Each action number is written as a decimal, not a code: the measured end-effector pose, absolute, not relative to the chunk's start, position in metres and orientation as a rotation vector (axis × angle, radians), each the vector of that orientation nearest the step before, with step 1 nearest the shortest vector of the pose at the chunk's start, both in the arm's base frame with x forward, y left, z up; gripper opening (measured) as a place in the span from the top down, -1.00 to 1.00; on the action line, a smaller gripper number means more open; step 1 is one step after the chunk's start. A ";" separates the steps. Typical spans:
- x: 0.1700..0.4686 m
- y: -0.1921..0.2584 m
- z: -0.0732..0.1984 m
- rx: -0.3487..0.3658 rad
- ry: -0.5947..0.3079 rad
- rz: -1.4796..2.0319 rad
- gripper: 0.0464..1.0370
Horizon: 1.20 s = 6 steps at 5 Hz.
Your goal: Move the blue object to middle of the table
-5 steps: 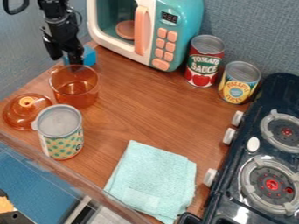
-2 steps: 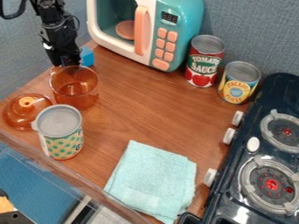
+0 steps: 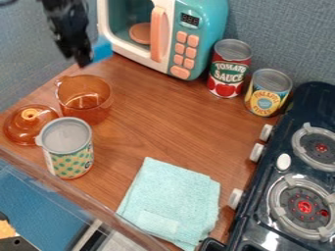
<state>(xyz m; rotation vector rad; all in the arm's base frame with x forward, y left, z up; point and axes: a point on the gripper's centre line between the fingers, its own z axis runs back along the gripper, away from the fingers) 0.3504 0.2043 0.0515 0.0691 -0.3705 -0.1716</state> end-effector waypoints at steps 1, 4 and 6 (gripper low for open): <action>0.343 0.176 0.094 0.052 -0.449 -0.243 -0.13; 0.304 0.041 0.074 -0.045 -0.427 -0.653 -0.13; 0.294 0.040 0.029 -0.015 -0.369 -0.696 -0.13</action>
